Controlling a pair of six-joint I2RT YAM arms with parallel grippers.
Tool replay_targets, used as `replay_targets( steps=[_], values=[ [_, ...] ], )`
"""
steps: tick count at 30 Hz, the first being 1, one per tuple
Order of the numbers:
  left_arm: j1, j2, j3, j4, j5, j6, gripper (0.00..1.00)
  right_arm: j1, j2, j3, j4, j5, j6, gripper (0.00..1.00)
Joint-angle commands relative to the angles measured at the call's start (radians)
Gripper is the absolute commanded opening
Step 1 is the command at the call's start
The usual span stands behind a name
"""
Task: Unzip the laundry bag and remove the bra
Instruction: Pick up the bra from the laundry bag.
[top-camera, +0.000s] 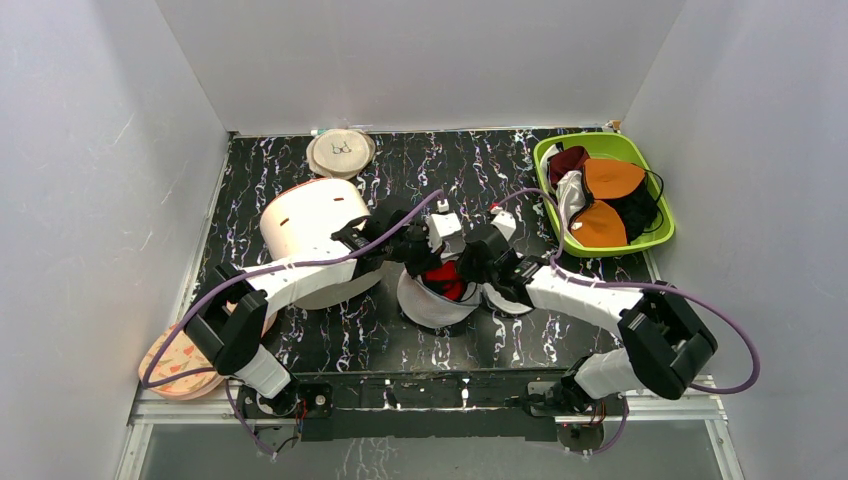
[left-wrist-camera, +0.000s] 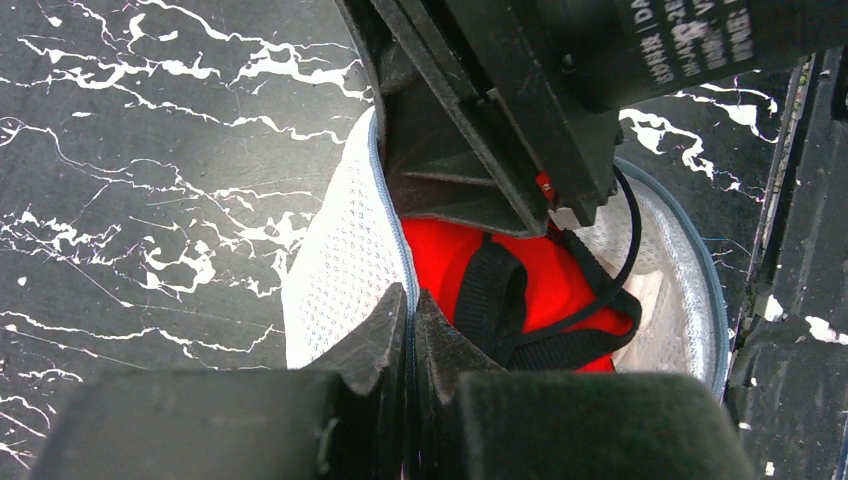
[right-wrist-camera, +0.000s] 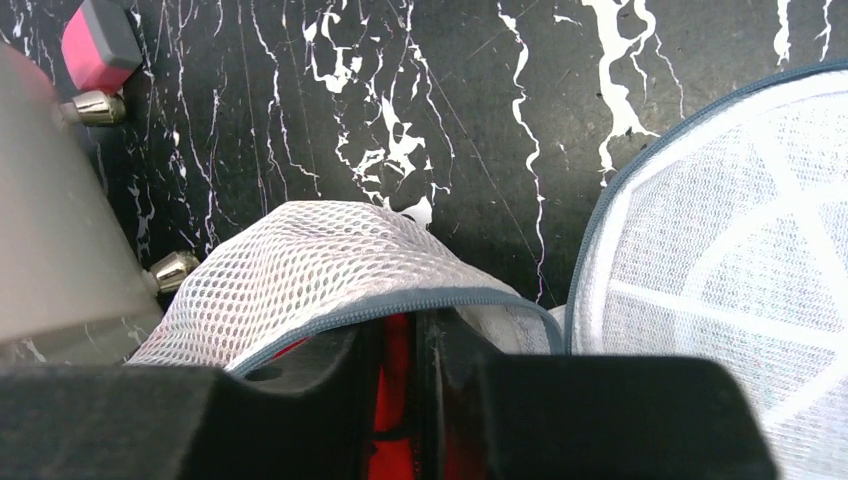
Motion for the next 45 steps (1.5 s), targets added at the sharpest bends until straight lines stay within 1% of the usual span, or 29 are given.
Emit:
replay_targets(
  steps=[1, 4, 8, 12, 13, 22, 26, 31, 37, 45],
  values=[
    [-0.013, -0.033, 0.028, 0.01, 0.056, -0.001, 0.0, 0.003, -0.006, 0.061, 0.014, 0.061, -0.026, 0.1],
    [-0.014, -0.041, 0.021, 0.035, 0.04, -0.022, 0.0, 0.003, -0.055, 0.068, -0.028, 0.06, -0.087, 0.0],
    [-0.014, -0.047, 0.021, 0.059, 0.033, -0.059, 0.0, 0.003, -0.148, 0.06, -0.078, 0.06, -0.161, 0.0],
    [-0.014, -0.049, 0.019, 0.065, 0.015, -0.06, 0.0, 0.003, -0.234, 0.058, -0.12, 0.047, -0.198, 0.0],
    [-0.015, -0.046, 0.019, 0.065, 0.009, -0.063, 0.0, 0.004, -0.267, 0.079, -0.168, 0.052, -0.208, 0.0],
    [-0.026, -0.051, 0.018, 0.064, -0.016, -0.06, 0.0, 0.004, -0.321, 0.225, -0.32, 0.111, -0.291, 0.0],
    [-0.031, -0.059, 0.016, 0.062, -0.026, -0.055, 0.0, 0.004, -0.37, 0.258, -0.333, 0.108, -0.319, 0.0],
    [-0.033, -0.065, 0.015, 0.063, -0.032, -0.053, 0.0, 0.003, -0.422, 0.255, -0.328, 0.117, -0.323, 0.0],
    [-0.042, -0.065, 0.013, 0.058, -0.047, -0.046, 0.0, 0.004, -0.418, 0.254, -0.325, 0.095, -0.321, 0.0],
    [-0.051, -0.071, 0.014, 0.052, -0.063, -0.036, 0.0, 0.004, -0.446, 0.32, -0.375, 0.173, -0.372, 0.0]
  ],
)
